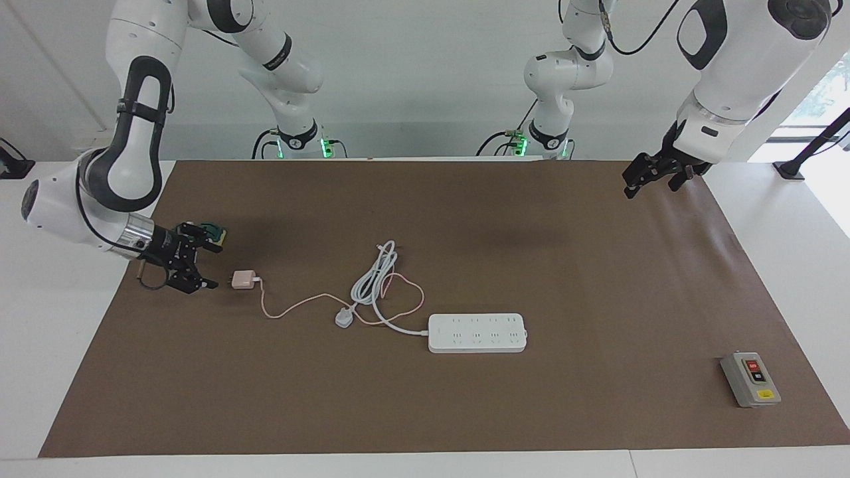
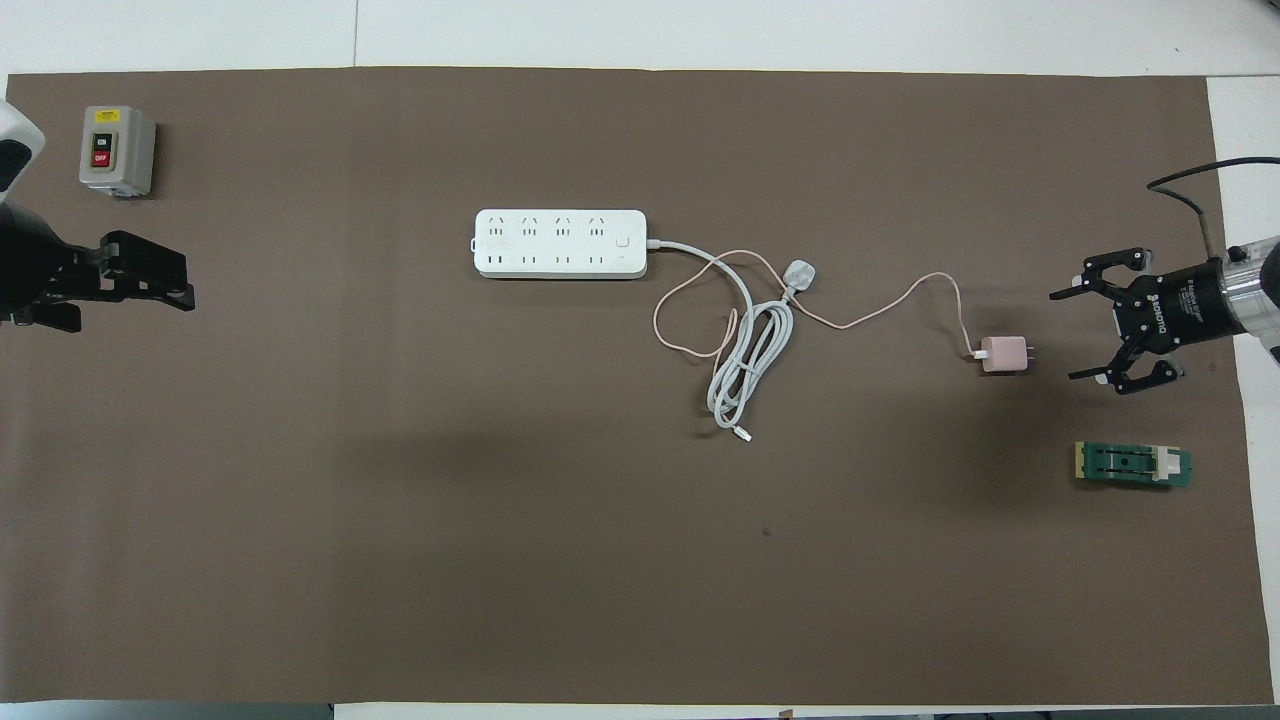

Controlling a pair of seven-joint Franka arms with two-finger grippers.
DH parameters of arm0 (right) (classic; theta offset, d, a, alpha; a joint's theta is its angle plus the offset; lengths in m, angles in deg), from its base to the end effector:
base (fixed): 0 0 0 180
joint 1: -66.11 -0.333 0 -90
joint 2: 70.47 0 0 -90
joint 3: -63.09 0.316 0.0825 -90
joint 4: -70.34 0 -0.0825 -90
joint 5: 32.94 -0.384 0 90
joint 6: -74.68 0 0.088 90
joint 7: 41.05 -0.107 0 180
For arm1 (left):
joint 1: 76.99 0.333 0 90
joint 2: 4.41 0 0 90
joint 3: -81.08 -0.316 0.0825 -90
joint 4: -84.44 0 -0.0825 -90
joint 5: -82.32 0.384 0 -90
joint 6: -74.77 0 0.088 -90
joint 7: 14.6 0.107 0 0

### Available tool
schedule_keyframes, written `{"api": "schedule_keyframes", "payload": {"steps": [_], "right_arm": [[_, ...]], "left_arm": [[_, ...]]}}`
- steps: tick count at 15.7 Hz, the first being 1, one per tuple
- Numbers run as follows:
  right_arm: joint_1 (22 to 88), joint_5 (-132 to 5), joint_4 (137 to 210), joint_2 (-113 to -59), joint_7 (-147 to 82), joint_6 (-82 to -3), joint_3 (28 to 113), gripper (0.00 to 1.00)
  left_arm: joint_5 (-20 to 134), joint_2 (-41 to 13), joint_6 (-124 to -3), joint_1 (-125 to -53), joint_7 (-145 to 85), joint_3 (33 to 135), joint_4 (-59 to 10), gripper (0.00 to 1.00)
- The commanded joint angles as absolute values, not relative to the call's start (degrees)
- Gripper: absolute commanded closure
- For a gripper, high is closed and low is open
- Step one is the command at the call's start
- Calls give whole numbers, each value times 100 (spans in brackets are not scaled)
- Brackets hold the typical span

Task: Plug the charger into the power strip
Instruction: 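Move the right gripper open toward the pink charger plug, then grasp the pink charger with the right gripper while the left gripper advances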

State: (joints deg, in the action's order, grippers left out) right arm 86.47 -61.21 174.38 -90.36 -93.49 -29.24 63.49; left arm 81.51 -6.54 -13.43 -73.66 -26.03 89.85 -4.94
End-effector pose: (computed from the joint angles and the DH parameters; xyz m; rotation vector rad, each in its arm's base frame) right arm 0.5785 -0.1687 0.3338 -2.0246 1.8308 0.6387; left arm 0.5593 -0.0532 0.6064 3.1248 0.1633 -0.0933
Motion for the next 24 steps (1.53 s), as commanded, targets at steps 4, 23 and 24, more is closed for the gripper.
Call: {"api": "schedule_keyframes", "payload": {"steps": [4, 23, 24], "right_arm": [[8685, -6300, 17510, -9051, -9440, -3184, 6379, 0], [8624, -6537, 18529, -8963, -9125, -3843, 6388, 0], [8624, -6650, 18574, -8963, -9045, -3879, 6388, 0]], "left_arm": [[8109, -528, -1330, -7391, -2585, 8943, -608, 0], [4966, 385, -3340, -6952, -2340, 8891, -2777, 0], [4588, 464, -3499, -6943, -2270, 8891, -2962, 0]]}}
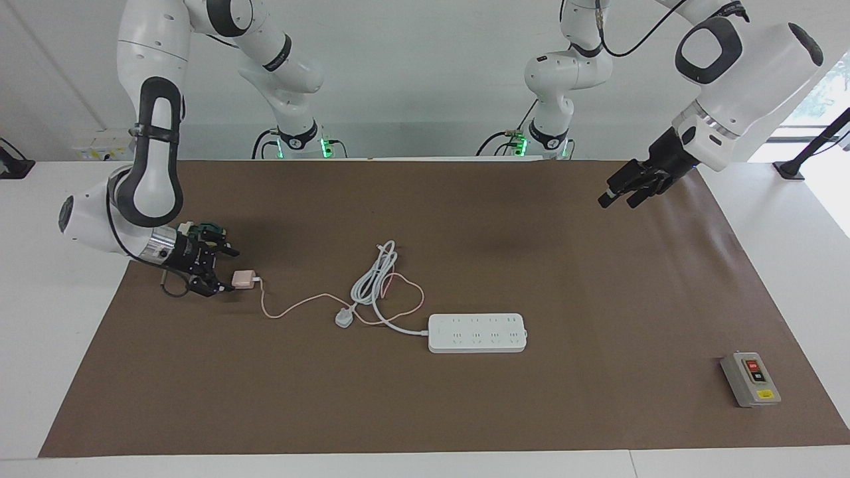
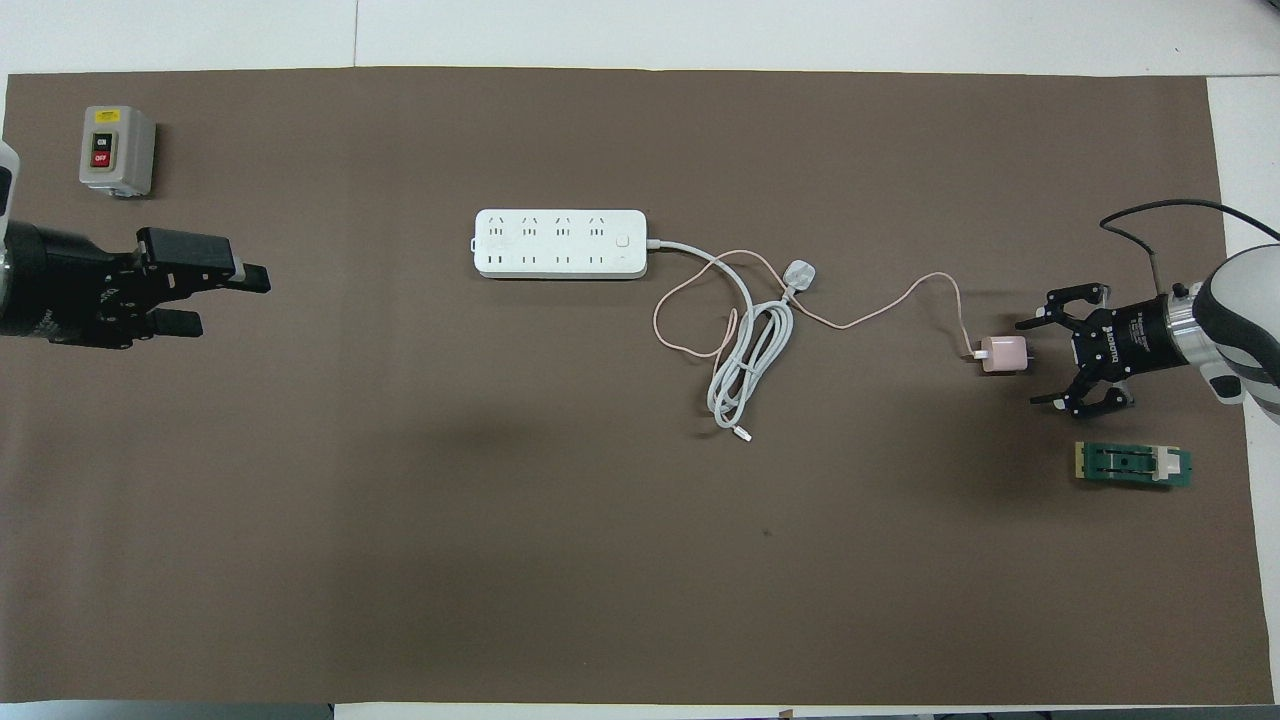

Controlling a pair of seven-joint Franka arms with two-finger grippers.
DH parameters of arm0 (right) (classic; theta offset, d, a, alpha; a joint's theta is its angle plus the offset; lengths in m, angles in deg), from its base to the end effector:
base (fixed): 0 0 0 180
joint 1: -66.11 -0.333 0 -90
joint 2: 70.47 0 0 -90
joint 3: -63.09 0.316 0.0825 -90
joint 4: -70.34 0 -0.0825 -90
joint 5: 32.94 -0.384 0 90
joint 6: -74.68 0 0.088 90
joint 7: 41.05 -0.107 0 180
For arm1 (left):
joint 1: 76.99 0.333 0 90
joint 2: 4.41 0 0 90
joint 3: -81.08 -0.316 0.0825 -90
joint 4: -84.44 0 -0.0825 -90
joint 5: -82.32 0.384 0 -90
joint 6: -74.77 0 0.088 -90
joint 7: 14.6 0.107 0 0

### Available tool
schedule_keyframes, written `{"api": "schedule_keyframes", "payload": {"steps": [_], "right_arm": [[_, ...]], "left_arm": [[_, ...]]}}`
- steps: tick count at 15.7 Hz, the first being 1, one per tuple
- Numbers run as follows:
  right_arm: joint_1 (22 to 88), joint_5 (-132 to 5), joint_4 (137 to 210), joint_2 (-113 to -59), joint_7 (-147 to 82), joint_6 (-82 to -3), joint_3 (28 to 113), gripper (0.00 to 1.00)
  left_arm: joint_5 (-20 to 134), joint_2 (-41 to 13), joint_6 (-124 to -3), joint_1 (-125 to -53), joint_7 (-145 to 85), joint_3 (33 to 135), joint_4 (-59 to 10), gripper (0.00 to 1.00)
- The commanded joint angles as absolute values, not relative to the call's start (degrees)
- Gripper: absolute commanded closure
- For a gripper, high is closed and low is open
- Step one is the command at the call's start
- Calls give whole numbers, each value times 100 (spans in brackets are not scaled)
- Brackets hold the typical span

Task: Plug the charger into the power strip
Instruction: 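Grasp the pink charger with the right gripper while the left gripper advances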

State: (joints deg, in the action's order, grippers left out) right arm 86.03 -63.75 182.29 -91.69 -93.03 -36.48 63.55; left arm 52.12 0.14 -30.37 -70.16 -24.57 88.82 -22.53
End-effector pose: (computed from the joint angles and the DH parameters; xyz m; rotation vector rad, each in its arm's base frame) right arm 0.5545 -0.1591 0.2701 -1.9523 1.8999 0.6840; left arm 0.5447 -0.0512 0.5596 2.6115 0.3769 -0.0018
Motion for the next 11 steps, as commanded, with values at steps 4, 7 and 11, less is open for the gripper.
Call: {"api": "schedule_keyframes", "payload": {"steps": [4, 7, 11], "right_arm": [[8624, -6678, 18600, -8954, -8922, -3914, 6388, 0], [8624, -6695, 18679, -8946, -8685, -3949, 6388, 0], [8624, -6713, 18759, -8919, -8518, -4090, 6388, 2]], "left_arm": [[3662, 728, -4369, -6899, -1208, 8891, -3798, 0], [3591, 693, -4458, -6934, -951, 8891, -3816, 0], [2214, 658, -4564, -6864, -872, 8891, -4009, 0]]}}
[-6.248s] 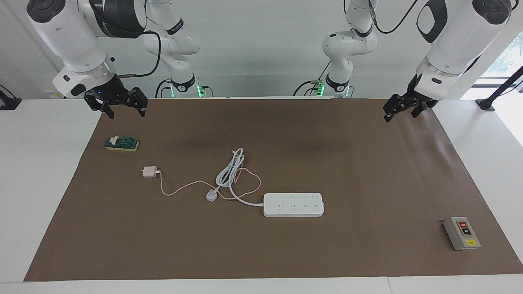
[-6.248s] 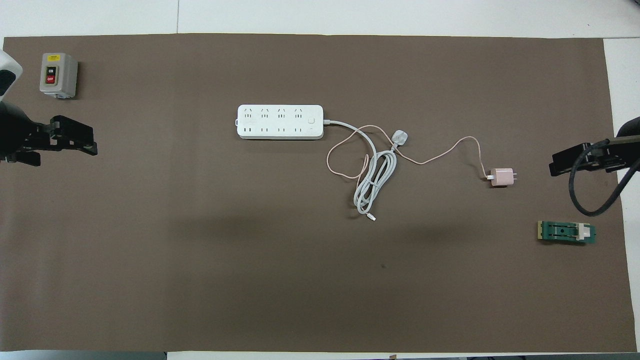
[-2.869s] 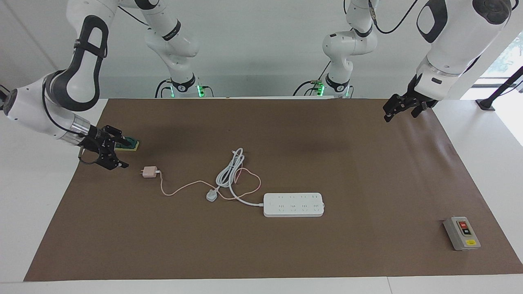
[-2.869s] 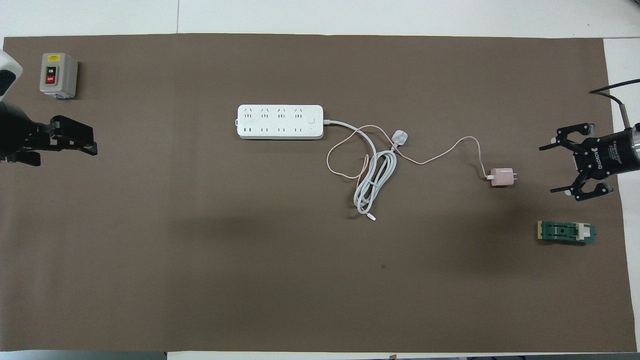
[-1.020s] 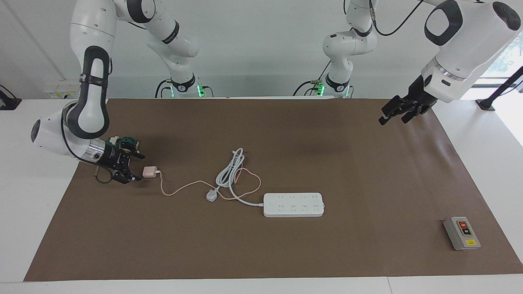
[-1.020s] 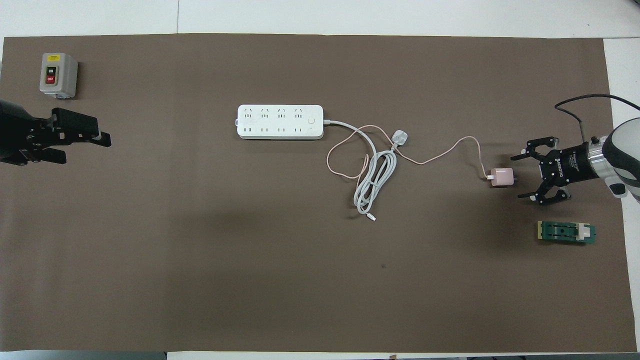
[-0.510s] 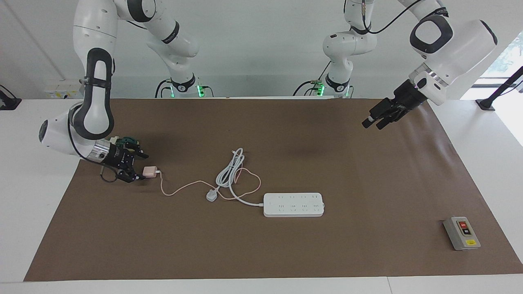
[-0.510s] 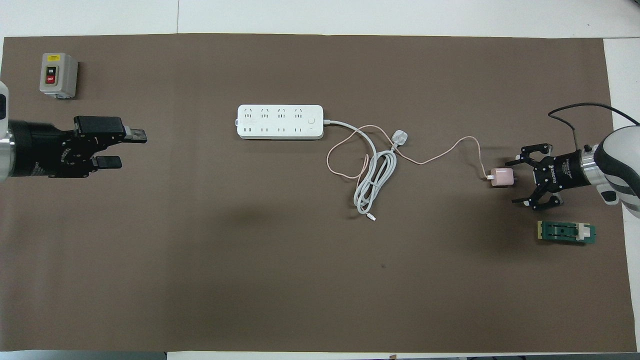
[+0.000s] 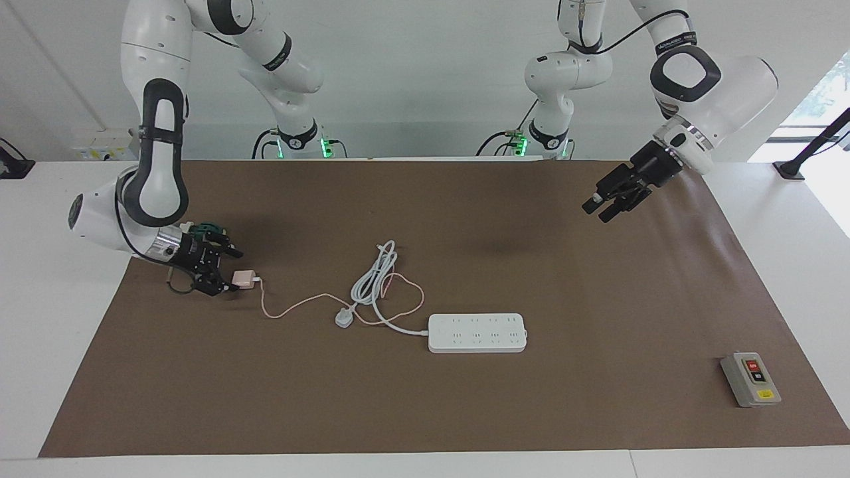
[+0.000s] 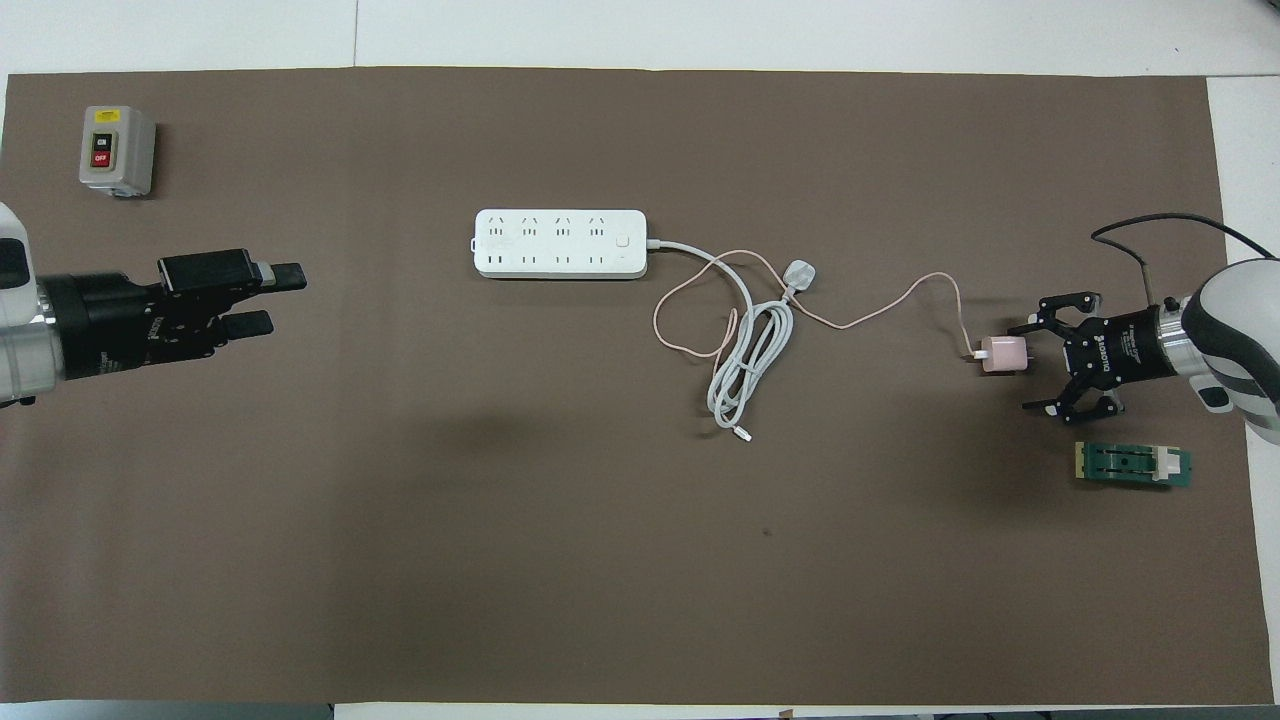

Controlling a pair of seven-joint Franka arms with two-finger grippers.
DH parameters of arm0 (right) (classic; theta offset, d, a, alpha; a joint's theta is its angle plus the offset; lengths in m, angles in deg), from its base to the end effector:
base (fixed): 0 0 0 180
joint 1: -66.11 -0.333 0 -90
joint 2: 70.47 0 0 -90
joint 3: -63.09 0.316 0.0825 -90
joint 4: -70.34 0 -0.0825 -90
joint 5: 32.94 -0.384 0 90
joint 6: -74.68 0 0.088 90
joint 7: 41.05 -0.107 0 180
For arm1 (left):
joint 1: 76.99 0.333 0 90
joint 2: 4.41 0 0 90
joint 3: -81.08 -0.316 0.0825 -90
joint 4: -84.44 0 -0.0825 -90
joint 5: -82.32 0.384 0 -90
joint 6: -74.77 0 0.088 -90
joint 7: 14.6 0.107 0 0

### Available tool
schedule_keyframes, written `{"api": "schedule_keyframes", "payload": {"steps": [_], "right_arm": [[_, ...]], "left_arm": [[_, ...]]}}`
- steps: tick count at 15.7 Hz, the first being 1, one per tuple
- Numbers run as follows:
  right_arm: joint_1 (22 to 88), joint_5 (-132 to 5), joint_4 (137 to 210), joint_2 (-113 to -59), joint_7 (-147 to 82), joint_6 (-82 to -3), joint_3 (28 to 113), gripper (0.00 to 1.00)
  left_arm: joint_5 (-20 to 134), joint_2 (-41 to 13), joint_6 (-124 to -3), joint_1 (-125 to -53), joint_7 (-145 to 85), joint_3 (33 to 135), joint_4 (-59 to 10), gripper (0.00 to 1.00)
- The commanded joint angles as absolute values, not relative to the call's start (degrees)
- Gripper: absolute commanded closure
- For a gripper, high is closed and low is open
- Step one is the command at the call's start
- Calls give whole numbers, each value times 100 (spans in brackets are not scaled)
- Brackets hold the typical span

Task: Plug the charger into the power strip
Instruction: 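Grasp the pink charger with the right gripper while the left gripper advances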

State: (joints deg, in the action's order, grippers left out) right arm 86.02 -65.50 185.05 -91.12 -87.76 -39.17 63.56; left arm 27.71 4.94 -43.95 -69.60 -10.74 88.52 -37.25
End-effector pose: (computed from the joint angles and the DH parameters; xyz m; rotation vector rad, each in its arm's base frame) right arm 0.5456 -0.1571 0.2595 -1.9830 1.8273 0.6458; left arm 0.5245 -0.0453 0.5104 2.2681 0.4237 0.1635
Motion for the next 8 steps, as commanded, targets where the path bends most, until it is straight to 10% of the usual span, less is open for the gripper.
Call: {"api": "schedule_keyframes", "payload": {"steps": [1, 4, 8], "right_arm": [[8632, -6713, 18759, -8919, -8482, -4090, 6388, 4], [8633, -6713, 18759, -8919, -8473, -4099, 6388, 10], [8633, -6731, 18794, -8911, -8219, -4099, 6388, 44]], "left_arm": [[2028, 615, -4581, -6864, -637, 8891, -4045, 0], [1168, 448, -4546, -6864, 462, 8891, -4168, 0], [403, 421, -4424, -6864, 508, 8891, -4255, 0]]}}
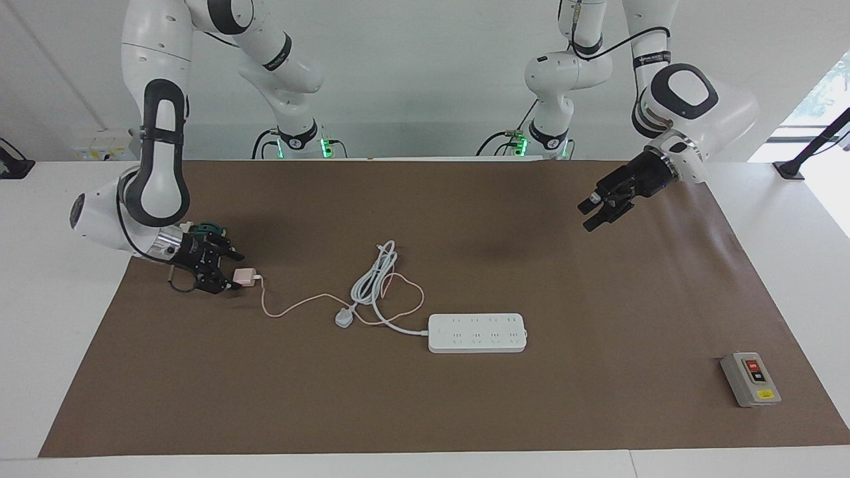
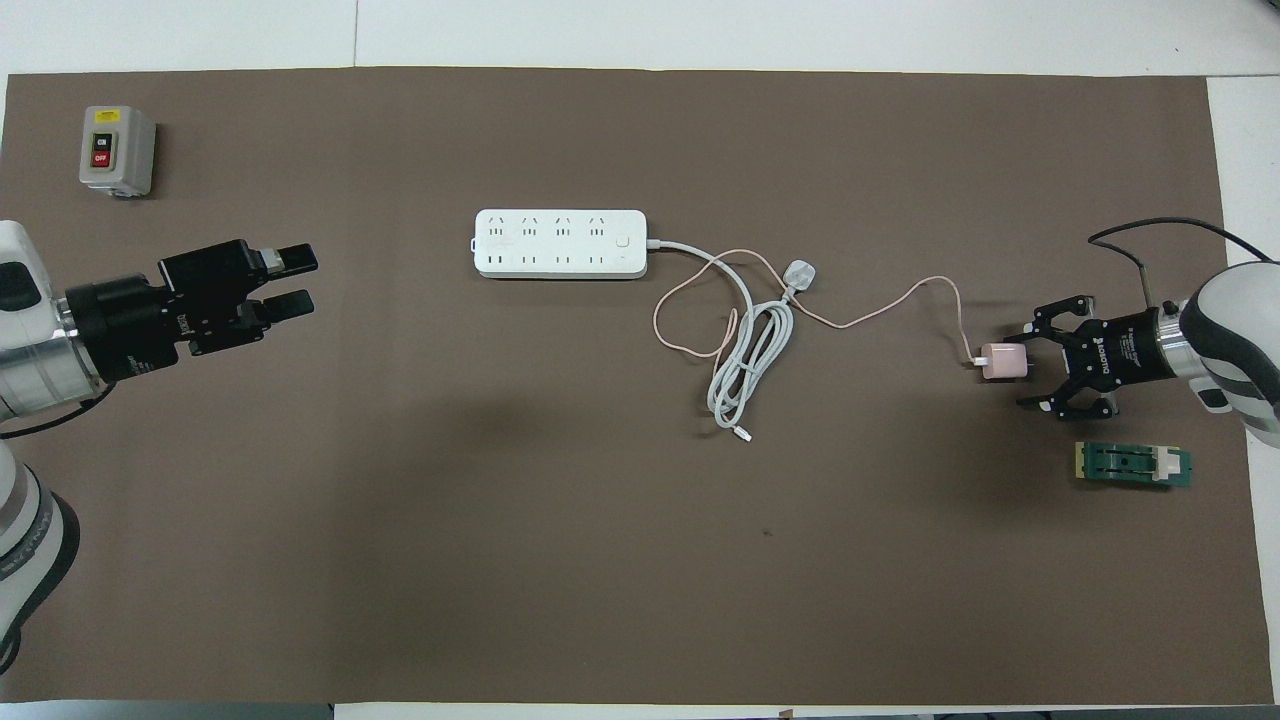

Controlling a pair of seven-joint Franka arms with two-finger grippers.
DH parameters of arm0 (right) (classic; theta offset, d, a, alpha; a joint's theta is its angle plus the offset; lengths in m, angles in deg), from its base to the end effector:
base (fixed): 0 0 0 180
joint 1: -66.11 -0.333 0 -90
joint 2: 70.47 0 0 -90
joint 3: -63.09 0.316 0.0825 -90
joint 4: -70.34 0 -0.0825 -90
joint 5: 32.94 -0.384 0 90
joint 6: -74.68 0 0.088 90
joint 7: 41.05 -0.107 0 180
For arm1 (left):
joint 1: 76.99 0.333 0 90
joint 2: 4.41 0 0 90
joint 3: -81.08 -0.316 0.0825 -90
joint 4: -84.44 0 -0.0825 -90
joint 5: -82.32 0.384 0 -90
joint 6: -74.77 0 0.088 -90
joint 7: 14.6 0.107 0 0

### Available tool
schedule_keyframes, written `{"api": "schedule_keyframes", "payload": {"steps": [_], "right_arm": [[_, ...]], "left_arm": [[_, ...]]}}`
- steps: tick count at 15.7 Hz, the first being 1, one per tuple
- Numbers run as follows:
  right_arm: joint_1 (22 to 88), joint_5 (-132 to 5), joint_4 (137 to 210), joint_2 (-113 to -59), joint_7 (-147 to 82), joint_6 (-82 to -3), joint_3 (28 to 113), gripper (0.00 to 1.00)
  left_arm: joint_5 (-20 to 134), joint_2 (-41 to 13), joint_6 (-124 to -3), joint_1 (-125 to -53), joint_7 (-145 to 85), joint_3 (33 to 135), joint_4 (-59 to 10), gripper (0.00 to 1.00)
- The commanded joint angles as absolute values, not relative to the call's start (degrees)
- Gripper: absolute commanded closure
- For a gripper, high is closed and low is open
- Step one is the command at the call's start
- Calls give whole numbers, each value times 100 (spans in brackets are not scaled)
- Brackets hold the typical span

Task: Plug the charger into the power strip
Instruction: 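Lift the pink charger and carry it to the power strip with the right gripper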

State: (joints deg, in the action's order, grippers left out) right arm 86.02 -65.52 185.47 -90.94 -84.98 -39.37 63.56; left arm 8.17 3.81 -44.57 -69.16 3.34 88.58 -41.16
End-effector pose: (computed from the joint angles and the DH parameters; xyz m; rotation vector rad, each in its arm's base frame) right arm 0.5438 -0.1567 0.2586 -2.0196 1.7761 0.6320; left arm 0.5243 -0.0473 0.4811 2.0121 0.3867 0.2380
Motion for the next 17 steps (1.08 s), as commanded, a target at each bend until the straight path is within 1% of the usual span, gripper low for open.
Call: {"api": "schedule_keyframes", "payload": {"steps": [1, 2, 3, 5, 7, 9, 11, 13, 14, 16, 17], "right_arm": [[8633, -6826, 18794, -8911, -8192, -4090, 6388, 57], [8633, -6862, 18785, -8911, -8183, -4090, 6388, 71], [8633, -6854, 18741, -8911, -8192, -4064, 6388, 82], [8633, -6854, 18418, -8946, -8218, -3915, 6388, 100], [8589, -6854, 18083, -8963, -8297, -3739, 6423, 100], [8344, -6828, 17811, -8928, -8393, -3704, 6414, 100], [8177, -6792, 17372, -8937, -8578, -3372, 6414, 100], [7861, -6714, 16976, -8946, -8579, -3002, 6406, 100], [7746, -6661, 16844, -8946, -8588, -2905, 6406, 100], [7430, -6704, 16633, -8928, -9024, -2790, 6414, 100], [7298, -6748, 16545, -8928, -9445, -2789, 6458, 100]], "left_arm": [[253, 412, -4336, -6855, 543, 8891, -4317, 0], [190, 369, -4248, -6838, 674, 8891, -4378, 0], [155, 307, -4160, -6768, 997, 8891, -4431, 0], [111, 184, -3749, -6706, 1596, 8891, -4563, 0], [119, 175, -3536, -6627, 1957, 8891, -4765, 0], [119, 70, -3168, -6592, 2325, 8891, -4897, 0], [128, -211, -2878, -6530, 3185, 8891, -4924, 0], [154, -422, -2736, -6547, 3346, 8891, -4941, 0], [155, -553, -2718, -6600, 3486, 8891, -4941, 0], [181, -984, -2639, -6635, 4073, 8899, -4915, 0], [172, -985, -2630, -6653, 4164, 8899, -4967, 0]]}}
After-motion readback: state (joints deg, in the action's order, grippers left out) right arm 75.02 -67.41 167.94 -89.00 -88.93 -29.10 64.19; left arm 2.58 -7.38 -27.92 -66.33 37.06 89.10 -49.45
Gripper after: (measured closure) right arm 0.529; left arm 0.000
